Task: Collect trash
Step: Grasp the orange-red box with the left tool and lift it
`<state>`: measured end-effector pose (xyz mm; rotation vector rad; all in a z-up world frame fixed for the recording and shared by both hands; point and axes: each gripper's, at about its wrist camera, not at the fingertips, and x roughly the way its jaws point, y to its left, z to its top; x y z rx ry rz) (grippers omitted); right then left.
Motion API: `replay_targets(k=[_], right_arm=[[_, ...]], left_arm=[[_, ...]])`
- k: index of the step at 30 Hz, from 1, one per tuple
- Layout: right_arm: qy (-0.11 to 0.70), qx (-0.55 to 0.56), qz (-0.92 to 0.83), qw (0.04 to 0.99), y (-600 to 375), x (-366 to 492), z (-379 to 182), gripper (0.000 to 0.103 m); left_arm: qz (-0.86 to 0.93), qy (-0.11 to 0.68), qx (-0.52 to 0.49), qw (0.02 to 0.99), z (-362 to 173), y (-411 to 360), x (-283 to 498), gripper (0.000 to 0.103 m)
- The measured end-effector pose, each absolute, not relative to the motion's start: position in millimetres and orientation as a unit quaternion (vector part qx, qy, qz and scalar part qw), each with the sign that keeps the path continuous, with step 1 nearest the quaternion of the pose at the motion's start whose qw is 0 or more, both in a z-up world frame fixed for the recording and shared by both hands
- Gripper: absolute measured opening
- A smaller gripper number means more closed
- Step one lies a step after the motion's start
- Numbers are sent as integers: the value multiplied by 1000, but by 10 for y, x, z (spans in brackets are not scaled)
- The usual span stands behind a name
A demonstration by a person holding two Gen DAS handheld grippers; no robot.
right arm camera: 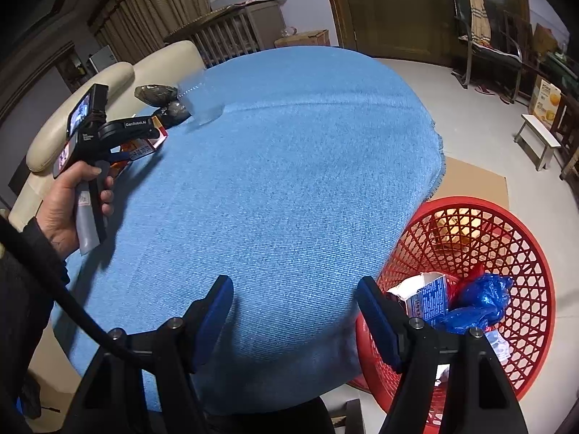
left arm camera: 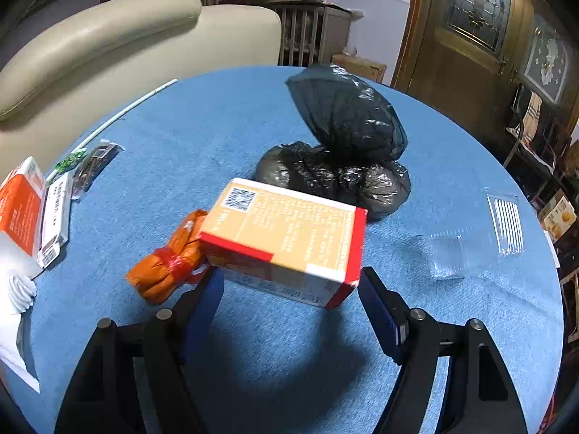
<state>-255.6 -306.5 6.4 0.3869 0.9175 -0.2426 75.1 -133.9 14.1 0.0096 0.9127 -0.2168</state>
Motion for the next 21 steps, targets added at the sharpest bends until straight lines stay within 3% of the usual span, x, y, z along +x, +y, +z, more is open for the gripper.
replay_targets(k=[3,14,21], right_arm=[[438,183,-114,873,-3047,-2549,76,74],[431,179,-98,879,-2935,-2579,123,74],[431,174,-92,881,-2880,-2568,144,74]], left_arm=[[-96,441,0,892,145,-1221,666,72],[17,422,-68,904,297,-442,254,71],[-76,404,-4,912,457,-945,188,80]])
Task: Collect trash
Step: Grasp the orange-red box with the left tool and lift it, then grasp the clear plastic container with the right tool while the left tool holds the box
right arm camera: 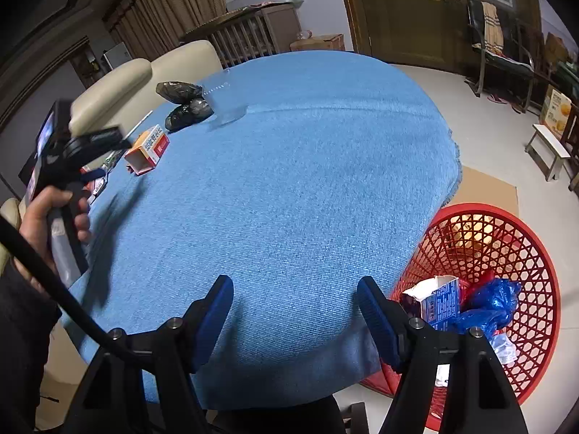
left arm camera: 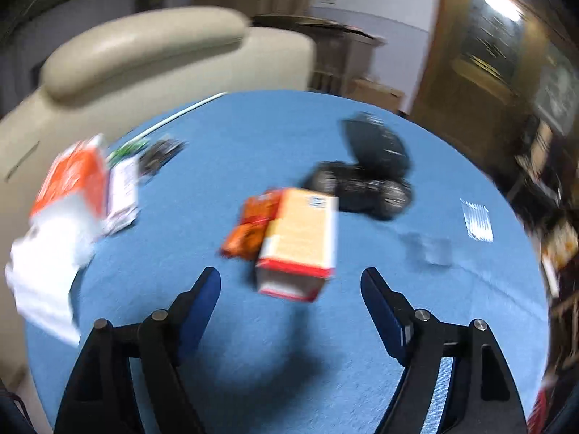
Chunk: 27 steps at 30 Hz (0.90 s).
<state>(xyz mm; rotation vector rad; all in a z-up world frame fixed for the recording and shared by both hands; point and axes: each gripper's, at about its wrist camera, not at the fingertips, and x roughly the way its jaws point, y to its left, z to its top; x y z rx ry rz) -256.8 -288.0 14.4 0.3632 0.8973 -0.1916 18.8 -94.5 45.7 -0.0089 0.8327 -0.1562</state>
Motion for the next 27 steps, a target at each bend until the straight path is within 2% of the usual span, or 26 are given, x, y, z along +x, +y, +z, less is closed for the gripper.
replay_targets(k=[3,6,7,8,13,22,27], right_arm=[[430,174,-97,881,-2902,-2588,159,74],[430,178,-105,879,-2955,-2615,162,74],[430,180,-108,878,-2972,-2622,163,74],[430,181,-109,877,-2985,-2623,161,74],[428,176,-104,881,-2949,-2615,194,74],[430,170,-90,882,-2821,-2591,185,74],[435,156,-75,884,-2693,-2493,188,74]], left_arm=[[-72,402,38,912,390,-1108,372,80],[-71,417,38,905,315,-1142,501,80],[-77,424,35,902,286,-1134,537,72],[-83,430,37,898,264,-1135,568,47],[-107,446,24,888,318,-1050,375,47],[-126,456,18,881,355,-707,-505,47],[-101,469,20,877,195,-543,-535,49]])
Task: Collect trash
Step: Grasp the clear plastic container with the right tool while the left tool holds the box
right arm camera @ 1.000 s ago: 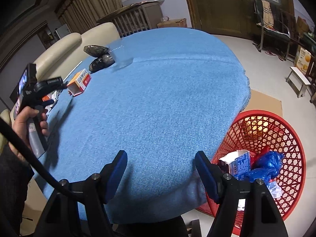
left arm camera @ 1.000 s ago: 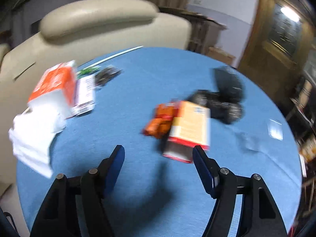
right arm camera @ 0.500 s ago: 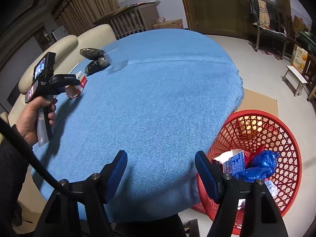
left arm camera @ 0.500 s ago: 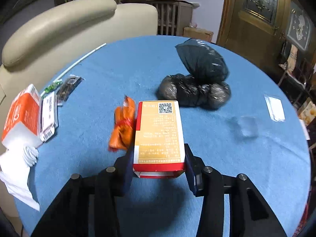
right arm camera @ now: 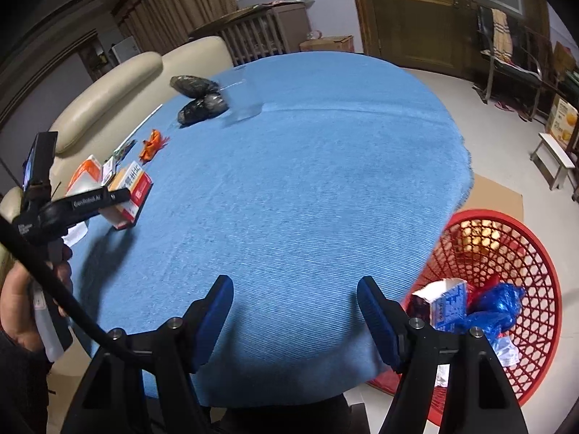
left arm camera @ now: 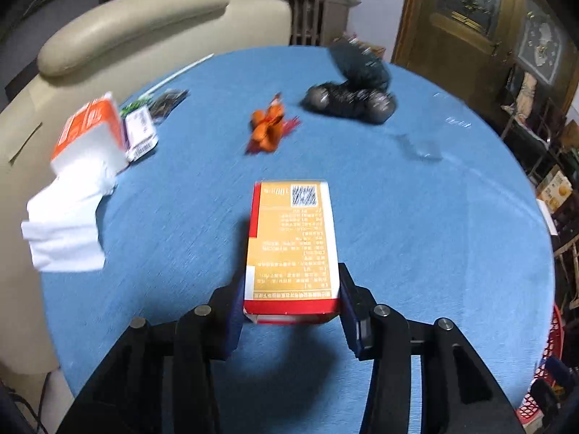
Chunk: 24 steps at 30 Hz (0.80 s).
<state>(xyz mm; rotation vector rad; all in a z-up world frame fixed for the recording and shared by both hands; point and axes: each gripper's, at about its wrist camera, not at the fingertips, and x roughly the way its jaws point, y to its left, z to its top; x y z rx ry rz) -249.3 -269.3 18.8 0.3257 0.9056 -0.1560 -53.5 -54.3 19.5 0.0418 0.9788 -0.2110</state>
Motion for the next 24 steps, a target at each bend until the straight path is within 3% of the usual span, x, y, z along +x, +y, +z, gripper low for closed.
replay_targets(k=[1,4,6,7,8,17,24], right_arm=[[436,152,-72,884,-2667,-2467,194,74],[434,135,-69,888,-2614,-2368,237,74],[430,129,-69,891,-2618,-2269,277,74],[426,128,-71,893,-2631,-2188,309,74],[422,124,-73,895,-2640,-2118,337,74],[378,71,-69,921,-2543,-1080,591,74],[367,36,-81,926,-2449,-118,489,74]], left_arm=[[-101,473,12,875,173,-509,-504,50],[-93,478,10,873,119,-494,-447,71],[-94,477,12,874,74,-501,-419,70],[-99,473,9,875,68,-505,-427,65],[-103,472,9,876,63,-509,-432,47],[-114,459,8,881,32,-470,-512,47],[-124,463,7,878,14,-443,-519,47]])
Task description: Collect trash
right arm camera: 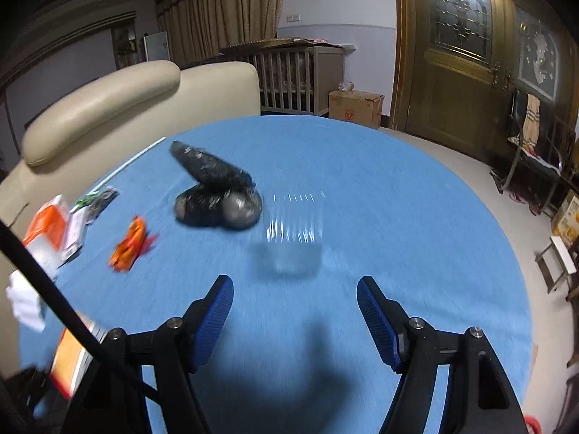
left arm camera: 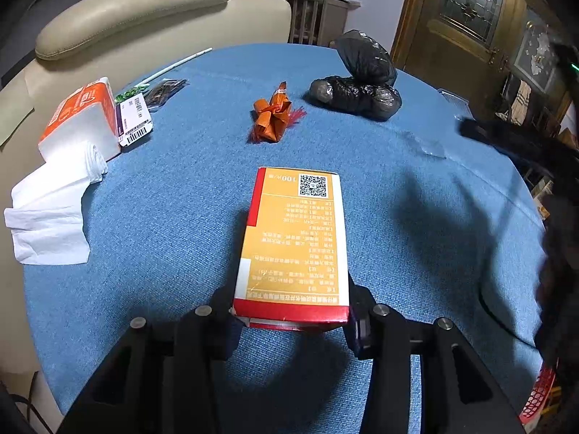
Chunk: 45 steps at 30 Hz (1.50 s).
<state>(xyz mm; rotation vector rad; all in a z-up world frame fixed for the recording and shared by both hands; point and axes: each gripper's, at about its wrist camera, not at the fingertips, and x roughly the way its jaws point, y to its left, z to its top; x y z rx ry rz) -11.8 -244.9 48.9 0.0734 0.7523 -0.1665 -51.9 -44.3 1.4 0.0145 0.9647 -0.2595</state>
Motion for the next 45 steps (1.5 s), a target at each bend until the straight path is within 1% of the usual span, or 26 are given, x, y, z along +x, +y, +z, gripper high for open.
replay_targets(k=[7,8,9,10,15,22,28,36,45], right_arm=[[381,20,-90,920,-2455,438,275,73],[386,24,-87,918,-2478,489,254,69],[393,26,-86,915,-2503,533,238,42],[401,30,-83,912,-2523,549,239,45],[386,28,-79,919,-2532,228,432,45],[359,78,-78,927,-2602,-813,745,45],[344,121,-82,927,-2635,-1603,799,45],[332,141,-78,929,-2664,-2031,818,45],[307,157,-83,935,-2768,-2331,925,45]], left_arm=[[-128,463,15,877,7,-461,-517,47],[-129,461,17,878,4,-458,-522,47],[-130,460,17,878,3,-453,-525,47],[-130,461,17,877,-1,-452,-524,47],[-128,460,24,878,-4,-472,-521,47],[-124,463,26,877,31,-503,-603,46],[-142,450,46,880,184,-706,-890,46],[-169,437,64,881,337,-995,-1220,46],[-178,427,77,883,433,-1180,-1333,46]])
